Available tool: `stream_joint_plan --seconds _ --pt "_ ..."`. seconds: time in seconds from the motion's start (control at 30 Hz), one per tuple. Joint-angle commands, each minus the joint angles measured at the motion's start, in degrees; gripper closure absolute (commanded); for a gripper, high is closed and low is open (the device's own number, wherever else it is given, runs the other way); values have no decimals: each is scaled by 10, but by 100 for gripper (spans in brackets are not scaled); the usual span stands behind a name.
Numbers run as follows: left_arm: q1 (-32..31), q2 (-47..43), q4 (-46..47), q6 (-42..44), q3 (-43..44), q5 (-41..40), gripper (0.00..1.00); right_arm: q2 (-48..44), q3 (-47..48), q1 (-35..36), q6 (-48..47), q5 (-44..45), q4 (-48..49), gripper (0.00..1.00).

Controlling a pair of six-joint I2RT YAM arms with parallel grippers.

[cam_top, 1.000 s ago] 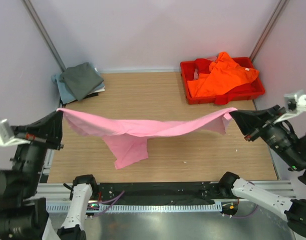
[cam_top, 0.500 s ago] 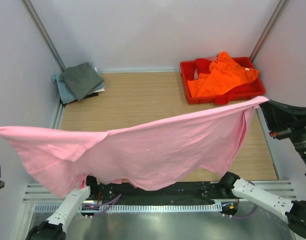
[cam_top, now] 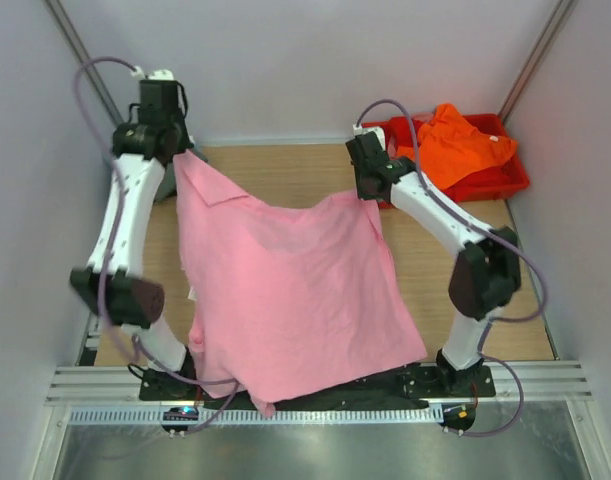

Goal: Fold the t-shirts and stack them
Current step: Flatten the tshirt out

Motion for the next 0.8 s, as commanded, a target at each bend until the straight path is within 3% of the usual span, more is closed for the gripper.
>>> stream_joint_plan --seconds 0.0,0.03,0.07,0.1,0.13,0.2,0.23,0.27,0.3,0.33,0.57,0.63,0.77 --pt "62 161 -108 -48 44 9 100 84 113 -76 56 -75 -51 83" --pt "66 217 -138 -53 138 17 100 120 149 -82 56 -82 -73 47" --pt "67 306 -171 -54 192 26 100 144 184 -87 55 -86 -96 36" --pt "66 350 -229 -58 241 40 93 174 232 -86 49 -91 -124 30" --pt "65 376 -250 -61 315 43 76 176 242 -86 48 -101 -128 21" --pt "57 387 -253 -61 325 44 53 149 229 -86 46 -129 -110 13" --pt "50 370 -236 -60 276 43 40 137 219 -86 47 -136 -103 10" --pt "46 310 -210 -60 237 43 35 121 209 -86 45 -143 -93 9" --pt "44 281 -159 -61 196 45 17 107 197 -86 46 -147 -89 8" --pt "42 248 -137 -65 126 58 8 78 173 -86 48 -158 -85 7" --pt "8 48 -77 -100 -117 88 8 -13 58 -73 62 -234 -34 7" --pt "-13 -15 -33 -118 -229 102 9 -13 41 -61 60 -243 -27 7" --pt "-24 -58 51 -170 -369 164 12 32 69 -4 58 -279 -21 7"
